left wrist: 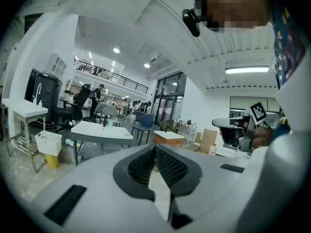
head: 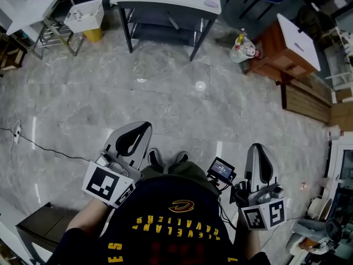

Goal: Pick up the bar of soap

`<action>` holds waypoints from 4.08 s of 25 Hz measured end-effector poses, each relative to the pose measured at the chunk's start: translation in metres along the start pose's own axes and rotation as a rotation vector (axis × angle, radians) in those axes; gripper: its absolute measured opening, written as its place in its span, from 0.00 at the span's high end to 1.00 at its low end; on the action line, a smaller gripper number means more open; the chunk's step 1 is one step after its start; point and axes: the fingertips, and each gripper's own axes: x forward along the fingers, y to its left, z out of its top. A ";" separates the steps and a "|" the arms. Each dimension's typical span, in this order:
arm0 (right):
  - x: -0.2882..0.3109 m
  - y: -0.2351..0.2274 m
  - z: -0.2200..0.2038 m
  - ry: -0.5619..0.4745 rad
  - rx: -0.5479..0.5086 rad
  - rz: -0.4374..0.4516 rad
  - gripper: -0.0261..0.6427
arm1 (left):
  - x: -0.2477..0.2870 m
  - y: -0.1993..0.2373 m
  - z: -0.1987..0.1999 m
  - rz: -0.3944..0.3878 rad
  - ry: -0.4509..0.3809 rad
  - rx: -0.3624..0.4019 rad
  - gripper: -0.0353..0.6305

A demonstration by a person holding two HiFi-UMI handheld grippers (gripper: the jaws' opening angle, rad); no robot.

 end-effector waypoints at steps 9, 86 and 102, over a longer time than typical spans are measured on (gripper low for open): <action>0.009 -0.027 -0.003 -0.004 0.056 -0.050 0.94 | 0.024 -0.003 -0.011 -0.019 0.038 -0.029 0.93; 0.512 -0.164 0.052 0.064 0.072 0.103 0.94 | 0.431 0.296 0.101 -0.029 0.110 -0.029 0.93; 0.587 -0.300 0.066 0.044 0.188 0.198 0.94 | 0.576 0.259 0.141 -0.022 0.160 0.157 0.93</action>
